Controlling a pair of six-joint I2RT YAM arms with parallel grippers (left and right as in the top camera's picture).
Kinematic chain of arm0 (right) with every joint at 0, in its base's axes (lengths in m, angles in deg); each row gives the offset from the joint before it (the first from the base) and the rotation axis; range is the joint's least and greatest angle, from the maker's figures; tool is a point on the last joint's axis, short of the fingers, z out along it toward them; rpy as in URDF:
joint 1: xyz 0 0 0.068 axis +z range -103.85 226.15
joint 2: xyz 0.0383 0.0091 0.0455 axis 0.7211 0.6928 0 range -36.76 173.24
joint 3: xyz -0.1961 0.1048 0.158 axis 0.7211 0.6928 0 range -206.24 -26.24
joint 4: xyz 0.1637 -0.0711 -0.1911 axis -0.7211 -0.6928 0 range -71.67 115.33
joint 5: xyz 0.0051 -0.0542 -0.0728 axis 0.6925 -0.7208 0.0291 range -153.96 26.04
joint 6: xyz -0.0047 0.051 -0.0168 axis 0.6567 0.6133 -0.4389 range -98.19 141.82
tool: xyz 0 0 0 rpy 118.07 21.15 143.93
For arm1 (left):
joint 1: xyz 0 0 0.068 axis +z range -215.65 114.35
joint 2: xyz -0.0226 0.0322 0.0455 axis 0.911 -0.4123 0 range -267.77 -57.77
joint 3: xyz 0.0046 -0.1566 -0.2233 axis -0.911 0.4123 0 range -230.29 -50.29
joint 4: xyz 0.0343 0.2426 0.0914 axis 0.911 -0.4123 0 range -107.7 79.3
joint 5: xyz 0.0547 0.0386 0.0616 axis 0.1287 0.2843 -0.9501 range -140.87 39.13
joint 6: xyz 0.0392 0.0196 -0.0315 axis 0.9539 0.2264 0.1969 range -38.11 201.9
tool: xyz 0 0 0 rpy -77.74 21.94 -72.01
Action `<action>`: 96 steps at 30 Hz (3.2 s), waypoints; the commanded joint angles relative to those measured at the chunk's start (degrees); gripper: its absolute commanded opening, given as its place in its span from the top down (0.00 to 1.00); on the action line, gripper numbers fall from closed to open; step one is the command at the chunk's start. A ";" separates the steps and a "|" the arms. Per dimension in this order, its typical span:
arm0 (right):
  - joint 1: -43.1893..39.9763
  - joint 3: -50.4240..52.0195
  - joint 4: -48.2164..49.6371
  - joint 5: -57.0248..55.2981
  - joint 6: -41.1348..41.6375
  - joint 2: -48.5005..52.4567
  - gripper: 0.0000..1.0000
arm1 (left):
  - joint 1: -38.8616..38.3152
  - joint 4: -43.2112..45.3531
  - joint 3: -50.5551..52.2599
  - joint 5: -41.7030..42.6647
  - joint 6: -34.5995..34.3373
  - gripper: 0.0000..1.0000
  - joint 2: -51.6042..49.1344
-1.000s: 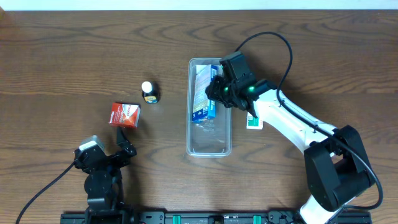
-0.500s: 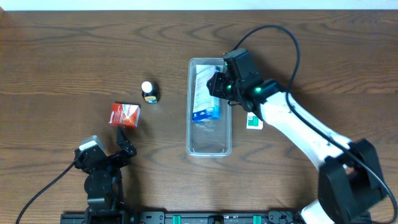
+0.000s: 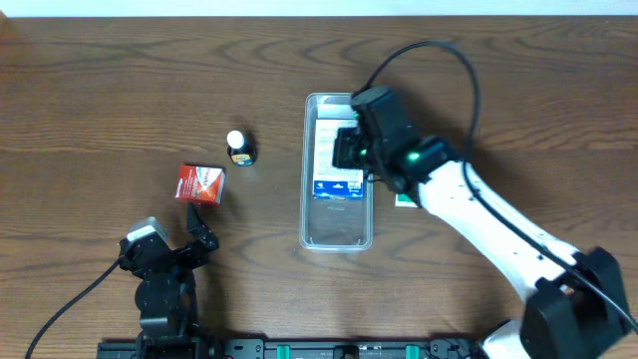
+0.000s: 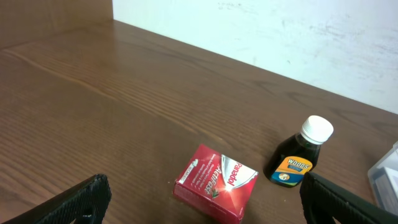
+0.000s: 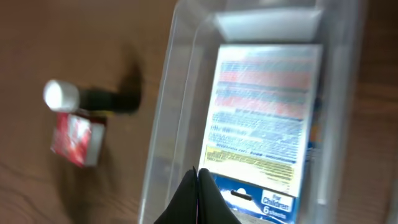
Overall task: Pack container
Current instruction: 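Carry the blue box left and lower it into the clear container, then move the right gripper back and grasp the white-green tube box, then place the white-green box into the container beside the blue box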
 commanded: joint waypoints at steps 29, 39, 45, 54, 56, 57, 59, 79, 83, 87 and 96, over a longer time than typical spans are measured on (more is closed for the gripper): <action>-21.88 4.57 -19.26 -11.17 -10.29 2.86 0.19 | 0.31 -0.46 1.42 -0.07 0.31 0.02 0.35; -25.03 4.59 -17.99 -12.20 -12.72 7.21 0.16 | 0.31 -0.44 1.42 -0.07 0.31 0.02 0.35; -23.87 4.59 -14.78 -0.26 -23.41 7.15 0.23 | 0.31 -0.46 1.42 -0.07 0.31 0.02 0.37; -15.87 4.61 -12.13 -6.25 -9.77 7.23 0.25 | 0.28 -0.46 1.42 -0.07 0.31 0.02 0.35; -14.03 4.61 -12.35 -10.32 -5.73 7.26 0.25 | 0.31 -0.46 1.42 -0.07 0.31 0.02 0.35; -13.25 4.61 -12.70 -12.22 -3.52 7.26 0.25 | 0.31 -0.46 1.42 -0.07 0.31 0.02 0.37; -12.20 4.61 -13.42 -14.49 -0.07 7.30 0.25 | 0.31 -0.46 1.42 -0.07 0.31 0.02 0.35; -11.63 4.48 -9.60 -14.14 2.58 13.27 0.50 | 0.31 -0.46 1.42 -0.07 0.31 0.02 0.35; -11.67 4.46 -9.97 -15.72 -0.13 9.20 0.53 | 0.31 -0.46 1.42 -0.07 0.31 0.02 0.35; -11.52 4.44 -10.58 -15.56 -2.49 1.86 0.51 | 0.28 -0.46 1.42 -0.07 0.31 0.02 0.35; -5.42 4.42 -6.88 -10.93 -3.26 -12.72 0.55 | 0.31 -0.46 1.42 -0.07 0.31 0.02 0.35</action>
